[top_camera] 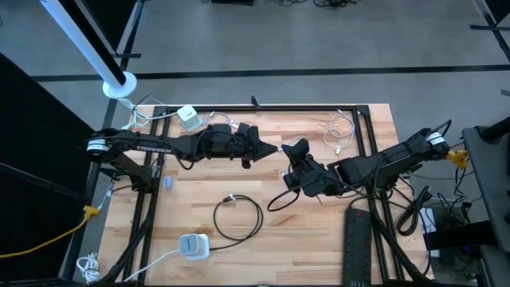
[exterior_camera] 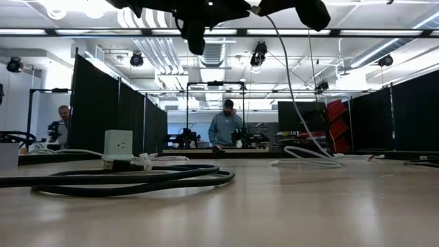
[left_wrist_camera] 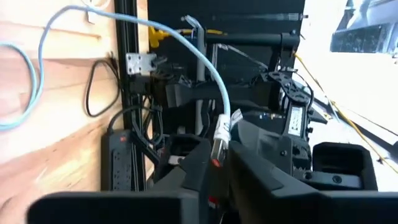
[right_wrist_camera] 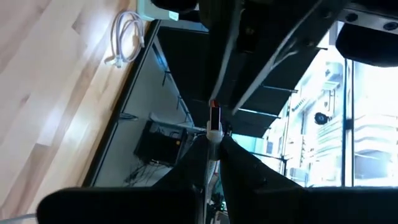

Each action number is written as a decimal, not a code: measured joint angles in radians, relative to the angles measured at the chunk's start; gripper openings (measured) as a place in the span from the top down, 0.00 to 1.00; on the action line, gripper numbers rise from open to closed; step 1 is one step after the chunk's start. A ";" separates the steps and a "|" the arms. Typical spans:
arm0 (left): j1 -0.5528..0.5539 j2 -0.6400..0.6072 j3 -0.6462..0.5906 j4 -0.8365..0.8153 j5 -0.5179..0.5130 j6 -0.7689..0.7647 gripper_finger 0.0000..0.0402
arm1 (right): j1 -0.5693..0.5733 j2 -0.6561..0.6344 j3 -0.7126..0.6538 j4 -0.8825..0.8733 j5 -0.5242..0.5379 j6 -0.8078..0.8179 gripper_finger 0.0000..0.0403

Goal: Insert USB
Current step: Insert the bottom white USB cable into the black outlet extension

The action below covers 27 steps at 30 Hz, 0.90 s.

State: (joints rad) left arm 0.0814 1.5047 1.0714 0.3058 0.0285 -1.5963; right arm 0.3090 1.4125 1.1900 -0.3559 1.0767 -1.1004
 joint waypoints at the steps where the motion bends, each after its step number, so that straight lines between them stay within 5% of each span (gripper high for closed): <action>1: 0.000 0.000 0.000 0.000 0.011 0.000 0.91 | -0.003 0.001 0.000 0.003 0.000 0.000 0.97; 16: 0.001 0.000 0.000 -0.008 0.039 0.008 0.50 | -0.015 0.011 0.000 0.089 -0.003 0.000 0.97; 21: 0.002 0.000 0.000 -0.008 0.033 -0.011 0.52 | -0.015 0.028 0.000 0.095 -0.007 0.000 0.97; 27: 0.002 0.000 0.000 -0.008 0.033 -0.014 0.65 | -0.015 0.057 0.000 0.106 -0.007 0.000 0.97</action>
State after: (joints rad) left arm 0.0834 1.5047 1.0714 0.2977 0.0616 -1.6100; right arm 0.2939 1.4700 1.1900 -0.2500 1.0702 -1.1004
